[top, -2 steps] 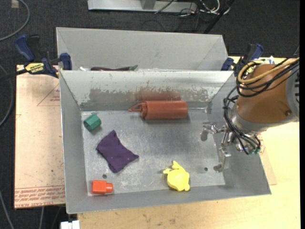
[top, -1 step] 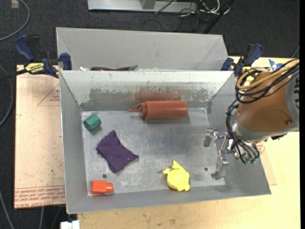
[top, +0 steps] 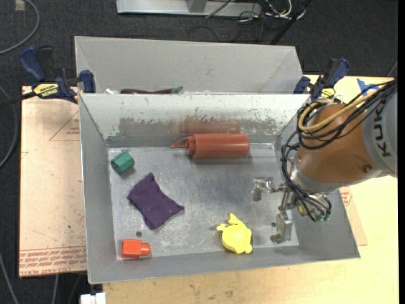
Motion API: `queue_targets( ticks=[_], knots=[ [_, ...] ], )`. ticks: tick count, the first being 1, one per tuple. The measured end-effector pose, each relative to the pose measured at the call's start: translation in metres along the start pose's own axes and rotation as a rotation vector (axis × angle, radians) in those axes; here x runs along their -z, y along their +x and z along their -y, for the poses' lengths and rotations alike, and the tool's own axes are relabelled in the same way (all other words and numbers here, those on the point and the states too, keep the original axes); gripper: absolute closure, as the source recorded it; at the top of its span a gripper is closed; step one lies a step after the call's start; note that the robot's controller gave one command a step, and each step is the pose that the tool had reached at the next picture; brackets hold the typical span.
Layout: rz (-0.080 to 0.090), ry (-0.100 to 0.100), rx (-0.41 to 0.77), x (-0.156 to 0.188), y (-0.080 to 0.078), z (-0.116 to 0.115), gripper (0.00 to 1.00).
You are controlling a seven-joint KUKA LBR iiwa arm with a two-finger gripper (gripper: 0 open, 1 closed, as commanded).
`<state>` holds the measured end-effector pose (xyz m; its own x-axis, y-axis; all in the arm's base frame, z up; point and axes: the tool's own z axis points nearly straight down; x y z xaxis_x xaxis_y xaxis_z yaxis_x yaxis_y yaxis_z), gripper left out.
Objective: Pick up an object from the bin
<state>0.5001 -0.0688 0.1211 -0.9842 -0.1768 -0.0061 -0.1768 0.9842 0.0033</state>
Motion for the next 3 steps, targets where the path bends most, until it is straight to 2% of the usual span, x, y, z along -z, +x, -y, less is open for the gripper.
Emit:
queue_targets(
  ticks=[1,2,3],
  knots=[
    [-0.004,0.003,0.170,-0.017,0.001,-0.016,0.00],
    [0.008,0.002,0.027,-0.041,0.006,-0.043,0.00],
    [0.003,0.003,0.124,-0.043,-0.009,-0.072,0.00]
  ],
)
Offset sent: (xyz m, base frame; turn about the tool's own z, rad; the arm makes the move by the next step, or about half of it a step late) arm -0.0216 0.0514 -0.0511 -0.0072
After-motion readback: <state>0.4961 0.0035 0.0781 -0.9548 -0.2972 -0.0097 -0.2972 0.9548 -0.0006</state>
